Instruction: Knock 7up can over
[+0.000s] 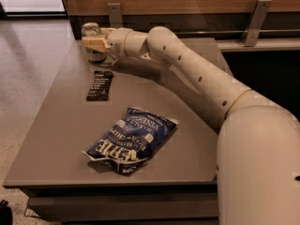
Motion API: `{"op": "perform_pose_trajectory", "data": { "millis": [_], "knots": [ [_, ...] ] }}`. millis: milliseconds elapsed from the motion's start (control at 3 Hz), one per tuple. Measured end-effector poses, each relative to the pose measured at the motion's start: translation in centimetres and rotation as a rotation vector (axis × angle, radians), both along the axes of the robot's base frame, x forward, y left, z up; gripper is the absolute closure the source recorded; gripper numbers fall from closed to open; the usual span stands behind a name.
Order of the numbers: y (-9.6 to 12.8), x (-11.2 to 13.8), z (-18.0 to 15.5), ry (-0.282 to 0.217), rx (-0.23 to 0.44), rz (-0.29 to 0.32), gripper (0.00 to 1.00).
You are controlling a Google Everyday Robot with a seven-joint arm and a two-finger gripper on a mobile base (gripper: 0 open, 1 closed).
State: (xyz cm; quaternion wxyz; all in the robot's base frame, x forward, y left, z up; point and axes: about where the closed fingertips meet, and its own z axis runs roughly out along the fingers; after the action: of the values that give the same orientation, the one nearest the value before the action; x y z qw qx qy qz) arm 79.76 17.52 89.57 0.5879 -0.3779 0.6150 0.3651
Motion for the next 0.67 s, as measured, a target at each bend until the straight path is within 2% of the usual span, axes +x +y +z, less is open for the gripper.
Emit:
{"op": "perform_pose_trajectory", "data": {
  "millis": [667],
  "knots": [
    [-0.2, -1.8, 6.1, -0.048, -0.02, 0.059, 1.0]
  ]
}}
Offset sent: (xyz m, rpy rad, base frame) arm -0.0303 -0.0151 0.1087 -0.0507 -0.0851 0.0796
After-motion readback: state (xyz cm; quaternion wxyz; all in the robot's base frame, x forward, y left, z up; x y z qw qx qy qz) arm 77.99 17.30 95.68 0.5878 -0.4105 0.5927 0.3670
